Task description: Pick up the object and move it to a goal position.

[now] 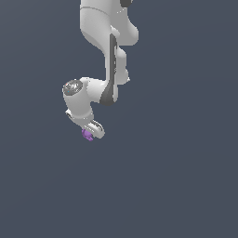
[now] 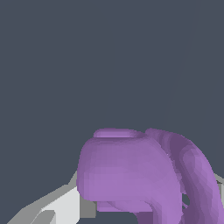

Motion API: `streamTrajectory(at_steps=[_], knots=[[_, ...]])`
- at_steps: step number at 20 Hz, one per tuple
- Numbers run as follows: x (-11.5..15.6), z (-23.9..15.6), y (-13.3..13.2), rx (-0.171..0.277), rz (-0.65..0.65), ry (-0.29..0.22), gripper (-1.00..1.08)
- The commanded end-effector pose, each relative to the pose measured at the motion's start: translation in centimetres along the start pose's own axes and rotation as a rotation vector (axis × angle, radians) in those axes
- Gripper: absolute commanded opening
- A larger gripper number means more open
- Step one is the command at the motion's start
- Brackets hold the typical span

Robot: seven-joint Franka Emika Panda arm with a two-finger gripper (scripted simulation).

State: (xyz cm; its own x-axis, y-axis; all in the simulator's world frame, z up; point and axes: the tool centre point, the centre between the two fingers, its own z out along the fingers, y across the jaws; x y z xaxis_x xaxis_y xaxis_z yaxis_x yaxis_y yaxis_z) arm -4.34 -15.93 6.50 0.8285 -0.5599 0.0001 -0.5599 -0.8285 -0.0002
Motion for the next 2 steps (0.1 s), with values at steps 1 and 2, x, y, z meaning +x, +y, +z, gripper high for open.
streamTrajectory(at_steps=[1,2], knots=[[0.13,-0.11,0.43,0.0,-0.002,0.0,-1.0],[0.15,-0.11,0.46,0.0,-0.002,0.0,-1.0]])
